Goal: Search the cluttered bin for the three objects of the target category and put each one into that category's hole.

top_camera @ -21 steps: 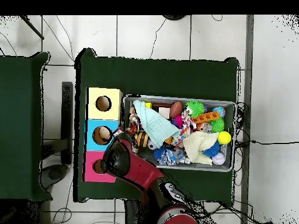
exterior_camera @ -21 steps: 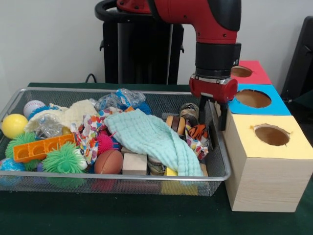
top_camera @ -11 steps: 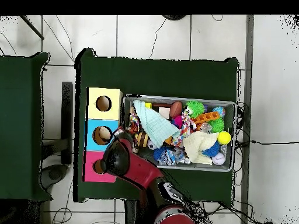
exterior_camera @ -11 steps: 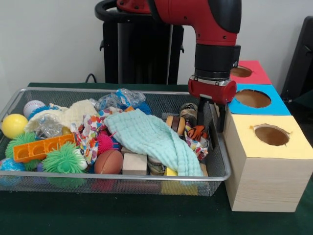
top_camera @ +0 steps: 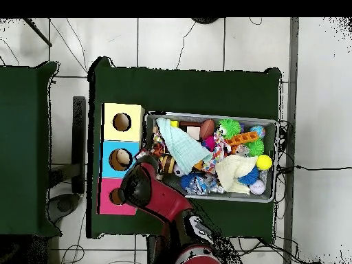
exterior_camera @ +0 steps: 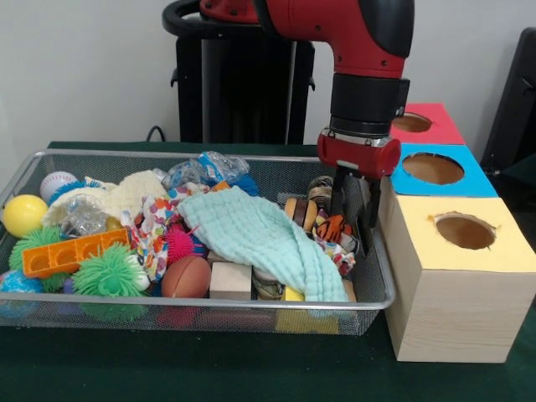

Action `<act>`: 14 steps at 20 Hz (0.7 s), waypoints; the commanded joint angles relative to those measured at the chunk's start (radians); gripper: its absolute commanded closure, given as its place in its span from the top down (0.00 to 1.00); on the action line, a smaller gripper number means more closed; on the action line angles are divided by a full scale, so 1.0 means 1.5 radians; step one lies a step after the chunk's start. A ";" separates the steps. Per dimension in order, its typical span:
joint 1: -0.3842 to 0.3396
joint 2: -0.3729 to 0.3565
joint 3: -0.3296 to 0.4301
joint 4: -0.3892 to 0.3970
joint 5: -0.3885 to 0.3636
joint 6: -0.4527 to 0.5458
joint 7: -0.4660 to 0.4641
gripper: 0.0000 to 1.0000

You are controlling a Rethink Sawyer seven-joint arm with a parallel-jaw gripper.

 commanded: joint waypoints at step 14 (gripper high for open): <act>-0.030 0.060 0.016 -0.088 0.015 0.004 0.137 1.00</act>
